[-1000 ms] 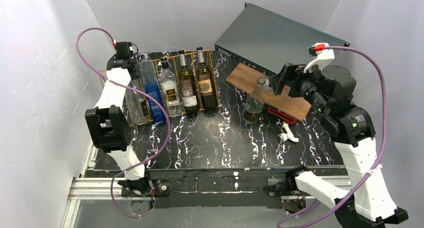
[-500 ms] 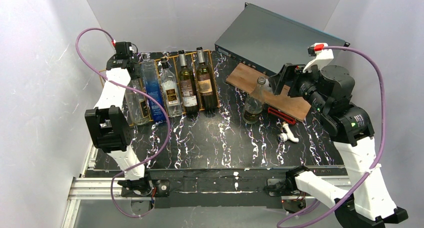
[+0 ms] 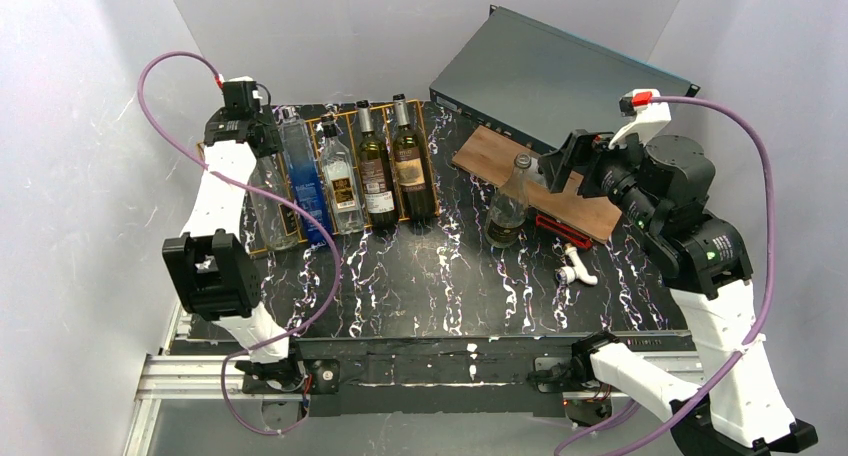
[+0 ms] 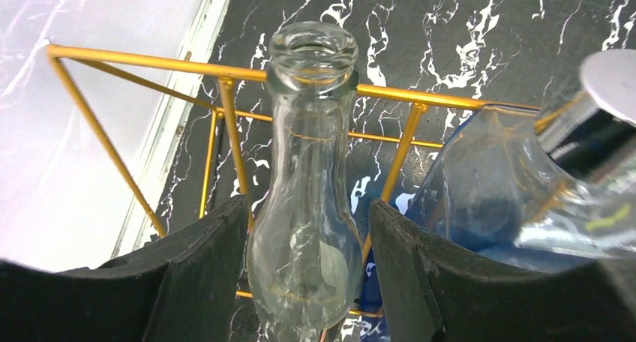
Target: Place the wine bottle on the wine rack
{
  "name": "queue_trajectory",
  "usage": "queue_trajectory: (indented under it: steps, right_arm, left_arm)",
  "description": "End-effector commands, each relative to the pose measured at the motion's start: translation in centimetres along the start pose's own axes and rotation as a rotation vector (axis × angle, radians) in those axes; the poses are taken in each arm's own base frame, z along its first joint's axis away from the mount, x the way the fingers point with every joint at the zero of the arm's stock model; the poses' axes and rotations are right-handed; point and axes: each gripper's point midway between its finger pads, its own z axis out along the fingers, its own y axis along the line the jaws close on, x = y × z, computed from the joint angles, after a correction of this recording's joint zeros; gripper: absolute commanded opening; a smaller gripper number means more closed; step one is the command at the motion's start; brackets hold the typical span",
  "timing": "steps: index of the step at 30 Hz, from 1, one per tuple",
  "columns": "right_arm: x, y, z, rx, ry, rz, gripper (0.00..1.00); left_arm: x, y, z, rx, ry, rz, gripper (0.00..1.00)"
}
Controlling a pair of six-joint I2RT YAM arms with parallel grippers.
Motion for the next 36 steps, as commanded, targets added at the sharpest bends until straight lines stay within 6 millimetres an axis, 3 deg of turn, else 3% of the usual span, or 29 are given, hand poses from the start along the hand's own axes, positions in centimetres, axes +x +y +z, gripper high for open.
queue_trajectory:
  steps: [1, 5, 11, 20, 23, 32, 36]
  right_arm:
    - [-1.6, 0.6, -0.6, -0.032, -0.066, -0.007, 1.0]
    - [-1.5, 0.6, -0.8, -0.033, -0.063, -0.004, 1.0]
    - [-1.3, 0.6, -1.0, -0.038, -0.066, 0.005, 1.0]
    - [-1.4, 0.8, -1.0, -0.045, -0.07, 0.007, 1.0]
    - [-1.2, 0.8, -0.8, -0.045, -0.066, 0.007, 1.0]
    - [-1.1, 0.9, -0.6, -0.056, -0.067, 0.016, 1.0]
    - [-1.2, 0.6, -1.2, -0.04, -0.073, 0.009, 1.0]
  left_arm:
    - [-0.7, 1.4, -3.7, -0.021, -0.056, -0.024, 0.59]
    - [-1.2, 1.3, -5.9, 0.021, -0.09, -0.051, 0.59]
    - [-1.7, -0.9, -10.4, 0.213, -0.15, -0.132, 0.64]
    - [-1.2, -9.0, -19.2, 0.789, -0.192, -0.255, 0.67]
    - [-0.4, -11.8, -21.7, 0.946, -0.182, -0.274, 0.76]
    - [5.5, -22.2, -27.5, 1.227, -0.233, -0.176, 0.79]
    - [7.8, -26.0, -30.9, 1.289, -0.357, 0.032, 0.85]
